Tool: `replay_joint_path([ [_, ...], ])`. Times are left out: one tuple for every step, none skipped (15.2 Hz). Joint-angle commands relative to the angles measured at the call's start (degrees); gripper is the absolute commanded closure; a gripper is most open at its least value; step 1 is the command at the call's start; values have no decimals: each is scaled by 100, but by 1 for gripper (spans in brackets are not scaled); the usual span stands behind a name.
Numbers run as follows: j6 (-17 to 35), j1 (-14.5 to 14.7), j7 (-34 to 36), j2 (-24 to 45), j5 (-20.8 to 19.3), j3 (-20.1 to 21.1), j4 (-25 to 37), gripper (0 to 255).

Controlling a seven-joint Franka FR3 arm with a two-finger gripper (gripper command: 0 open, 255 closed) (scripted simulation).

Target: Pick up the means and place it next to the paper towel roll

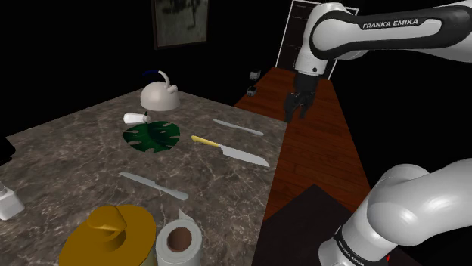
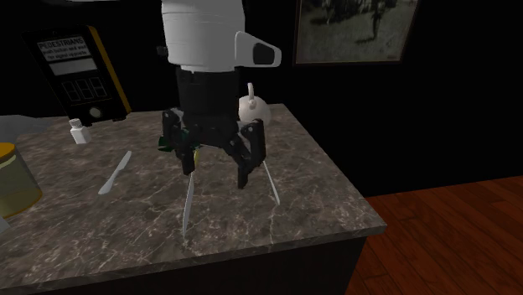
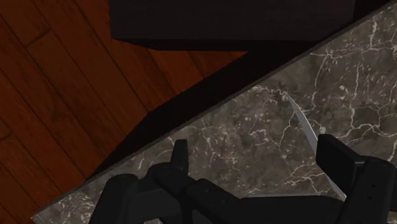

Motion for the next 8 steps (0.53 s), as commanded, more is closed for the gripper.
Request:
replay_joint_path([
  [281, 57, -330, 440, -55, -123, 183, 0],
  [420, 89, -478, 658, -66, -173, 270, 0],
  [552, 121, -626, 878, -71, -219, 365, 0],
  [679, 152, -774, 1099, -71, -263, 467, 0],
  [800, 183, -922, 1322, -66, -303, 577, 0],
  [914, 212, -1070, 1545, -54, -339, 694, 0],
  [1021, 239, -1218, 1770, -37, -370, 817, 0],
  [1122, 265, -1365, 1994, -16, -399, 948, 0],
])
